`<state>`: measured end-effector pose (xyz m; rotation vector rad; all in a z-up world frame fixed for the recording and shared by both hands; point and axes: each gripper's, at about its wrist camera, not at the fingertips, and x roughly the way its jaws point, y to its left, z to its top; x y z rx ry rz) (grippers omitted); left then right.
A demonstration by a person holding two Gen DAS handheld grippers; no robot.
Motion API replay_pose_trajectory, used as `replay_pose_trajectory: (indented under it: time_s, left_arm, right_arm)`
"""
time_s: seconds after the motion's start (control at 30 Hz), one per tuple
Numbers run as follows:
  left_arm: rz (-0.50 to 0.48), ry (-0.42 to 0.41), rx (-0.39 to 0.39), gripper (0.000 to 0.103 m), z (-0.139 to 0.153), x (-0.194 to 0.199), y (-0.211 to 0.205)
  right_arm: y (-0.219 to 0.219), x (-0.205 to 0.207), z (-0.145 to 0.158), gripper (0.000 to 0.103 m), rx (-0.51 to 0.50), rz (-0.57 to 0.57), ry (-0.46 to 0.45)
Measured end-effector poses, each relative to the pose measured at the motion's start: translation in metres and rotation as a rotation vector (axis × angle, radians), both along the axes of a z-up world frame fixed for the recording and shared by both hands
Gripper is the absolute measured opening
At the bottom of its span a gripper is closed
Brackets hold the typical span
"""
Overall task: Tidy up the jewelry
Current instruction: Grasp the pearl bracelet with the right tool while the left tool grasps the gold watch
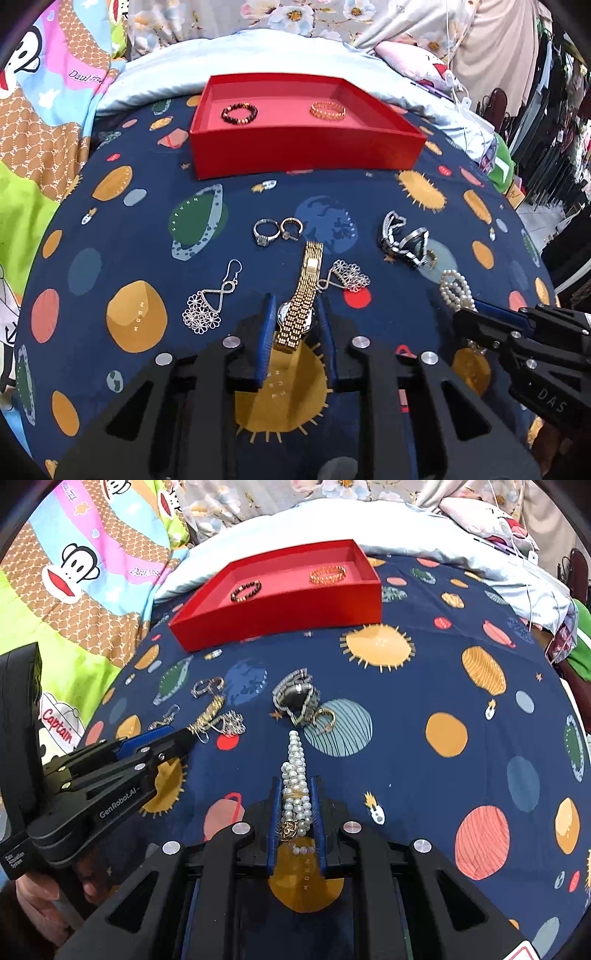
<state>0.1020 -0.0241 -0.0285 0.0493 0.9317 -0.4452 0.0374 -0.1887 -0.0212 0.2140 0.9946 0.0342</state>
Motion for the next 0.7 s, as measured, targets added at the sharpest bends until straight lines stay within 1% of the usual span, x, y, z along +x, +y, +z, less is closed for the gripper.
replay_pose_trajectory:
  time_s: [0.03, 0.07, 0.1, 0.23, 0.37, 0.43, 0.5, 0.53, 0.57, 0.63, 0.7]
  left_arm:
    - [-0.003, 0.002, -0.008, 0.012, 0.003, -0.001, 0.000]
    - [-0.005, 0.003, -0.023, 0.000, 0.007, -0.002, 0.002]
    - [-0.009, 0.002, -0.035, 0.000, 0.012, -0.002, 0.003]
    - [-0.010, -0.026, -0.045, 0.000, 0.027, -0.005, 0.003]
    - [-0.007, 0.003, -0.050, 0.000, 0.023, -0.004, 0.004]
    - [-0.015, 0.013, -0.045, 0.011, 0.016, -0.005, 0.002]
    - [-0.015, 0.007, -0.019, 0.043, 0.010, -0.009, -0.003]
    - [-0.012, 0.002, -0.008, 0.047, 0.008, -0.010, -0.004]
    - [-0.014, -0.001, 0.005, 0.049, 0.004, -0.012, -0.008]
    - [-0.017, 0.007, 0.032, 0.048, -0.004, -0.011, -0.012]
    - [-0.016, 0.009, 0.046, 0.041, -0.010, -0.010, -0.014]
  right_arm:
    - [0.000, 0.000, 0.003, 0.014, 0.001, 0.001, -0.006]
    - [0.000, -0.001, 0.007, 0.014, 0.005, 0.003, -0.016]
    - [0.000, -0.001, 0.010, 0.014, 0.008, 0.006, -0.023]
    - [0.002, 0.002, 0.017, 0.014, 0.004, 0.012, -0.041]
    - [0.002, 0.001, 0.016, 0.014, 0.009, 0.010, -0.036]
    - [0.003, 0.001, 0.014, 0.014, 0.009, 0.008, -0.031]
    - [0.002, 0.001, 0.011, 0.014, 0.011, 0.005, -0.024]
    - [0.002, 0.000, 0.009, 0.014, 0.011, 0.003, -0.022]
    - [0.002, 0.000, 0.008, 0.014, 0.011, 0.002, -0.022]
    - [0.001, 0.001, 0.007, 0.014, 0.012, -0.001, -0.020]
    - [0.001, 0.001, 0.007, 0.014, 0.013, -0.002, -0.020]
